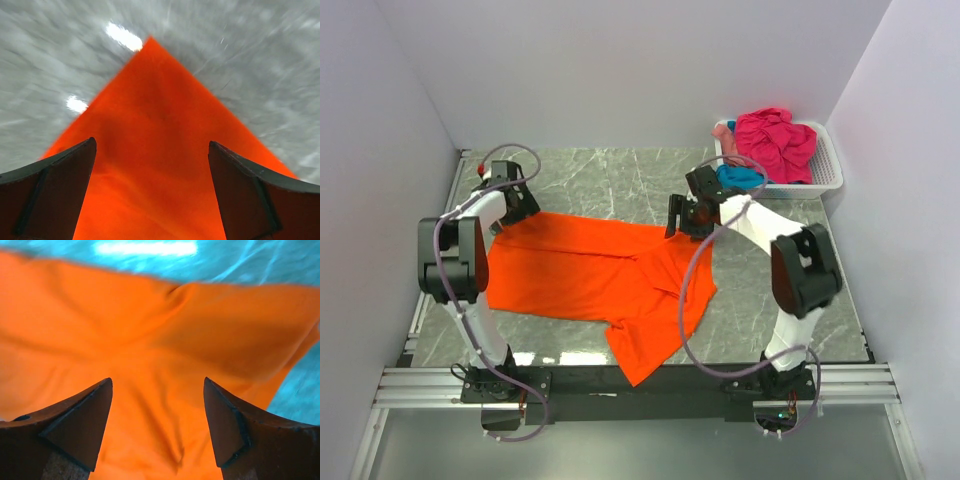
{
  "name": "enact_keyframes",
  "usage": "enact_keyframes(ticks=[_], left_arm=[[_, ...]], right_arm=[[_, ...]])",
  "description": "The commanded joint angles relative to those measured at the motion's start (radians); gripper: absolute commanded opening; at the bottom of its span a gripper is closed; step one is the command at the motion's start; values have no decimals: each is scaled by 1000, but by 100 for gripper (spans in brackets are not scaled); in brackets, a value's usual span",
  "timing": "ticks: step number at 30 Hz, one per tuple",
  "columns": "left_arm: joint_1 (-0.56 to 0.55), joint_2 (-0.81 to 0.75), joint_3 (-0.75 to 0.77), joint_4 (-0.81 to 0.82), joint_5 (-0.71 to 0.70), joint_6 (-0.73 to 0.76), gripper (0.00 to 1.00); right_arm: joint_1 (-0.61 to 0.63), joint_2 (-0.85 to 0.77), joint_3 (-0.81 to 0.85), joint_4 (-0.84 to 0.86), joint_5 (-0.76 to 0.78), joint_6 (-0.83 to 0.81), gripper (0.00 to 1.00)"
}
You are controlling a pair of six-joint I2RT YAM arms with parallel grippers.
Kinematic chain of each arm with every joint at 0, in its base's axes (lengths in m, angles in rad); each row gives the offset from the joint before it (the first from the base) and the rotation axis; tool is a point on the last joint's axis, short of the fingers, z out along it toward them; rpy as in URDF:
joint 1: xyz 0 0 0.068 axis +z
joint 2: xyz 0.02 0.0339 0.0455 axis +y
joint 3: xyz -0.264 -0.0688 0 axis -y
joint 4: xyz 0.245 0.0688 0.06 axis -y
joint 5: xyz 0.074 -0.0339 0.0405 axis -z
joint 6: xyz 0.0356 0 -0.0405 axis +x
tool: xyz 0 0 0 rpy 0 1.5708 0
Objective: Fold and stack the t-shirts
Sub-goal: Fold the tshirt
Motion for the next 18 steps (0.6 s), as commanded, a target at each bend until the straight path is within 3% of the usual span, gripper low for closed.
enact_keyframes(ticks=[1, 4, 8, 18], left_arm=[[2, 31, 30, 10, 87, -40, 99], [2, 71, 6, 36, 144, -52, 99], [2, 114, 7, 20, 113, -72, 99], [2, 178, 105, -36, 105, -167, 99]], right_arm=[[-29, 82, 67, -24, 57, 17, 80], [-46, 152, 95, -33, 53, 8, 81], [-67, 235, 150, -59, 39, -1, 81], [-141, 456, 449, -202, 31, -42, 81]])
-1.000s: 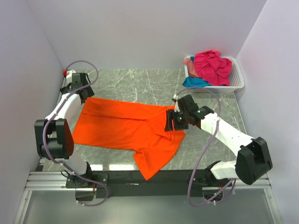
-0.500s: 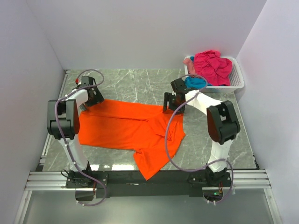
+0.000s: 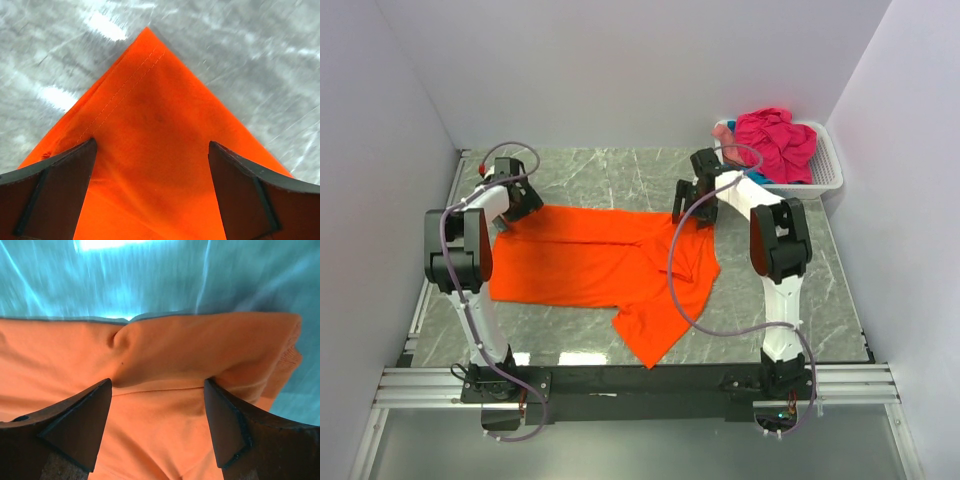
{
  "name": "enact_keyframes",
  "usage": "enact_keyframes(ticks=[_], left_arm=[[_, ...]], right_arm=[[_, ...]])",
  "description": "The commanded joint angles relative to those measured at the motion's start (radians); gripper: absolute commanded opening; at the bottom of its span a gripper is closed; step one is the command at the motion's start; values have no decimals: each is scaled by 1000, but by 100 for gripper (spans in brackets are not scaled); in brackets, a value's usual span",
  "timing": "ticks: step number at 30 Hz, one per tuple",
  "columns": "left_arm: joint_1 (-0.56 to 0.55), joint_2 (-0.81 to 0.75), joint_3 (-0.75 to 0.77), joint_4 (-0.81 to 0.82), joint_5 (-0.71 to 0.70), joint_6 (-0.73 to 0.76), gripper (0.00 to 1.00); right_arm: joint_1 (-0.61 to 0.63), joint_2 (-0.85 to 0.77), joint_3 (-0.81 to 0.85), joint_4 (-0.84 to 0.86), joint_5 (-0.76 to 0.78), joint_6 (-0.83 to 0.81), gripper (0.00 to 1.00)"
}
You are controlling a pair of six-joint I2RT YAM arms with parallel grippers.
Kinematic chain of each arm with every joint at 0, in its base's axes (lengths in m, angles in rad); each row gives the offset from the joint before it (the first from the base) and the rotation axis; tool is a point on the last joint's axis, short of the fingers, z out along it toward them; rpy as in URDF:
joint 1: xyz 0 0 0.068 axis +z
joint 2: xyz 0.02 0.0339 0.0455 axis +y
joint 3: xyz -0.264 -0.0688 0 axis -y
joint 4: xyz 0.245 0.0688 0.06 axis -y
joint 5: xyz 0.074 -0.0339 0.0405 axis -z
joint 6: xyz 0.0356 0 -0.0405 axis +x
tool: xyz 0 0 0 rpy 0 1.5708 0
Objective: Fold and stack the t-shirts
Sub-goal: Fold the tshirt
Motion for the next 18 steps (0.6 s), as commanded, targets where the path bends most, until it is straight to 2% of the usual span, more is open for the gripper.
enact_keyframes(ticks=[1, 4, 7, 10, 13, 16, 18], left_arm=[[2, 70, 54, -34, 55, -69, 99], [3, 99, 114, -72, 38, -79, 99], [3, 99, 174, -118, -18, -87, 99], [9, 36, 185, -157, -78, -99, 99], [18, -80, 130, -187, -114, -141, 99], [46, -227, 12, -239, -173, -230, 99], [72, -289, -76, -295, -203, -341, 99]], right_arm=[[-30, 95, 108, -65, 28, -41, 81], [-34, 161, 265, -105, 28, -74, 81], [-35, 186, 341, -138, 21, -99, 80], [-34, 132, 364, -121, 13, -111, 80], [-31, 19, 288, -66, -18, -102, 81], [-8, -130, 100, 11, -35, -95, 85], [6, -248, 4, 75, -9, -84, 86]])
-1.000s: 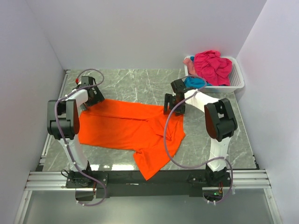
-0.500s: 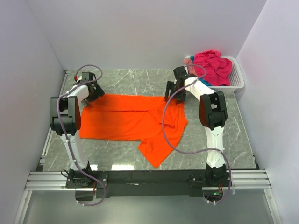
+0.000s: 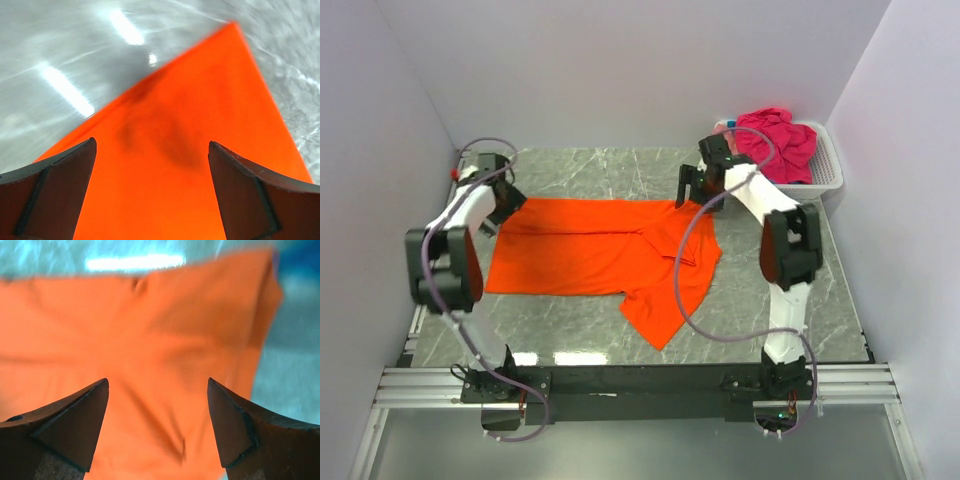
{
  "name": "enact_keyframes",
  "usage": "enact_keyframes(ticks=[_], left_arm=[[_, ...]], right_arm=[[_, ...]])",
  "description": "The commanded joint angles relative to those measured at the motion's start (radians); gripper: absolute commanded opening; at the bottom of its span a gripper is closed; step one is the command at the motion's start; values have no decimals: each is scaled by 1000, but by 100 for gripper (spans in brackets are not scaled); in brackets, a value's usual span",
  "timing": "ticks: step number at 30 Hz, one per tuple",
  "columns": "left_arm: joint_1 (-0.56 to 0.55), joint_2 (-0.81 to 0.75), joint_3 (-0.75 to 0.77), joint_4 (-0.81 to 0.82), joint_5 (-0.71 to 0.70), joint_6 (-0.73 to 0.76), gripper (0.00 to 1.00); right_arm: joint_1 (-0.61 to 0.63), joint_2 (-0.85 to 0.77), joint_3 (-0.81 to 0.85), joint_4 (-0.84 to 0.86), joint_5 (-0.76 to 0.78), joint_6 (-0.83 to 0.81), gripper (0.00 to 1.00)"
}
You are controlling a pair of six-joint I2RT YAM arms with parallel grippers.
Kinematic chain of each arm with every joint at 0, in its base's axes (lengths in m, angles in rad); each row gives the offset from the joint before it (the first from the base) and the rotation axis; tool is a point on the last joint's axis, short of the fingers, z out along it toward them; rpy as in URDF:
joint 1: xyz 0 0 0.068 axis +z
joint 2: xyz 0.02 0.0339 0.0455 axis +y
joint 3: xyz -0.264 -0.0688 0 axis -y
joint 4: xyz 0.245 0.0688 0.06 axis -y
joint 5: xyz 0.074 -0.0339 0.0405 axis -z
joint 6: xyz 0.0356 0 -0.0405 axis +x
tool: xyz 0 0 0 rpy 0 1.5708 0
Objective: Fold and stack the t-shirts
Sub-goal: Fold the tshirt
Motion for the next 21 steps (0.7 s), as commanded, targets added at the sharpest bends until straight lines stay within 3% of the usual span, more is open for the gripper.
enact_keyframes(ticks=[1, 6, 10, 16, 21], left_arm=[[79, -196, -114, -138, -84, -180, 99], [220, -310, -370, -77, 80, -202, 99], [257, -382, -516, -1, 110, -195, 100], [257, -408, -596, 48, 130, -194, 97], [257, -391, -601, 48, 113, -192, 69]], right_arm=[[40, -236, -178, 122, 5, 14, 86], [48, -458, -458, 273, -44, 95, 89], [54, -561, -634, 340, -47, 127, 90], [66, -589, -693, 355, -59, 127, 91], [74, -601, -704, 347, -44, 130, 91]])
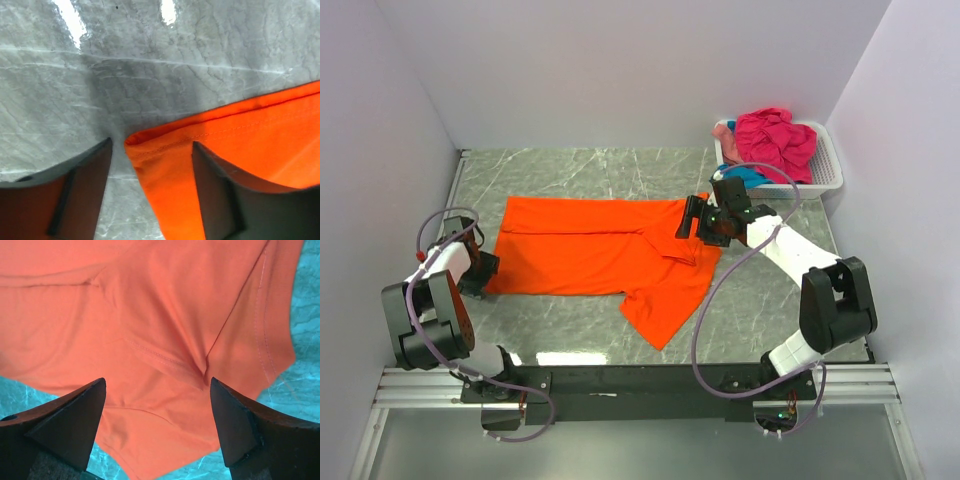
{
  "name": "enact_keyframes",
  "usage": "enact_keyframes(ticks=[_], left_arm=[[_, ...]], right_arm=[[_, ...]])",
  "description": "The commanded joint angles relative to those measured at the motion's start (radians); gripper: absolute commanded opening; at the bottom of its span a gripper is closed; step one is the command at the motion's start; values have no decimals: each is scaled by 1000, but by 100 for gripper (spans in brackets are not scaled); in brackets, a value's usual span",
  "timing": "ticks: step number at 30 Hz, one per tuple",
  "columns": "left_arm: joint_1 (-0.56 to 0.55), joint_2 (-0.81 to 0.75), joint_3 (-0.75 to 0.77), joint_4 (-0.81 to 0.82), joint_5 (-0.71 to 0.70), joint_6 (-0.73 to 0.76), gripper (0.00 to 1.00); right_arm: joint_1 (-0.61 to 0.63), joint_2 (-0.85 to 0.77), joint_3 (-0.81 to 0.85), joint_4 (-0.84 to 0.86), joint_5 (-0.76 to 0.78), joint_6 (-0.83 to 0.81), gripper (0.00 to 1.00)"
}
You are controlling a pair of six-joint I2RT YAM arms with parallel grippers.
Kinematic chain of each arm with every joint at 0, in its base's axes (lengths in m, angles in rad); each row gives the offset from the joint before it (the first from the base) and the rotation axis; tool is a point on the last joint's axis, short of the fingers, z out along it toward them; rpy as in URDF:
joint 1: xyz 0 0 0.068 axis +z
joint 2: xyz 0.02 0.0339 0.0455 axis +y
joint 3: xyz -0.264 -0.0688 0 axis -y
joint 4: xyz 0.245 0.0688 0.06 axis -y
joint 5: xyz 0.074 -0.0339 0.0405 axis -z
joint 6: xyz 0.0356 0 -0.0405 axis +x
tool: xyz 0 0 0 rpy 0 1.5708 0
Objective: Fold and stack the t-shirts
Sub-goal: Fold the tshirt
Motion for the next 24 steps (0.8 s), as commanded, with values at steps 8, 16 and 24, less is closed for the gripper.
enact_keyframes(ticks=[8, 16, 24], left_arm=[[1, -32, -50, 1, -5, -25, 25], [0, -76, -39, -13, -7, -33, 1], [1, -81, -26, -16, 7, -38, 1]], right_arm=[[23, -66, -35, 14, 31, 15, 91], [208, -121, -64, -63, 145, -74, 89], [605, -132, -126, -137, 146, -156, 85]])
